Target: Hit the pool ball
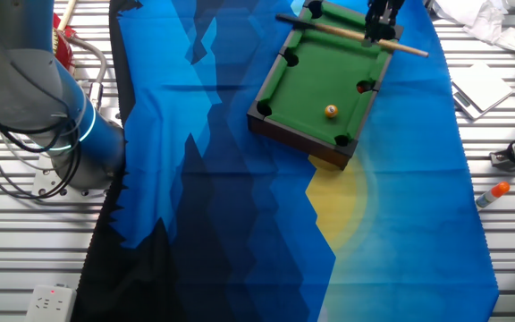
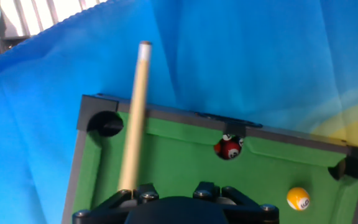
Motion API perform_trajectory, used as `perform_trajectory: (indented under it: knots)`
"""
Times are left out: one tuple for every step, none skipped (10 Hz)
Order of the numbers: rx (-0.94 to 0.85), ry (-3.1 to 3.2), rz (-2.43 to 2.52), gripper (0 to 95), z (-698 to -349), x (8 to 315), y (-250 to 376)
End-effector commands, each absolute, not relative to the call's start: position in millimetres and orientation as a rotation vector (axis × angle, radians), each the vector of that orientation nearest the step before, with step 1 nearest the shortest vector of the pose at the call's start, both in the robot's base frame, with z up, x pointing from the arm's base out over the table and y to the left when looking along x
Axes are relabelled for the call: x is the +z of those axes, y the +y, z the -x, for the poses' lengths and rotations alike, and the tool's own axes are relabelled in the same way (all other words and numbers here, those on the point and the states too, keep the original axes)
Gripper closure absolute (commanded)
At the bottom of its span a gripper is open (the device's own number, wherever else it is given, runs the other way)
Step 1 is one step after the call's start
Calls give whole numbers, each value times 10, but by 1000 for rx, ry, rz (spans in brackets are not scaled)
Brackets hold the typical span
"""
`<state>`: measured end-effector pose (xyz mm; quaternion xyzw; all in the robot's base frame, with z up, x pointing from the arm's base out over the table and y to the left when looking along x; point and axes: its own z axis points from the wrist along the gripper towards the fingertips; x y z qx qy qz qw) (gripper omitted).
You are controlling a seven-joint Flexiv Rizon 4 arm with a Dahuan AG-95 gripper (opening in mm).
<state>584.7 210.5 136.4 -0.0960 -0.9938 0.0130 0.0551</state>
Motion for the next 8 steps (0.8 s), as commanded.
perform_trajectory:
  knots:
    - [41,-3018,-79,570,-5831,1386,2128]
    - [37,-3013,-194,570,-5817,1408,2148]
    - [34,-3007,-276,570,-5806,1425,2165]
    - [34,-2996,-367,570,-5794,1444,2184]
    - [26,-2980,-478,570,-5780,1463,2204]
    - [18,-2955,-627,570,-5765,1485,2229]
    - [28,-2928,-732,570,-5752,1506,2257]
    - [93,-2879,-848,570,-5739,1534,2311]
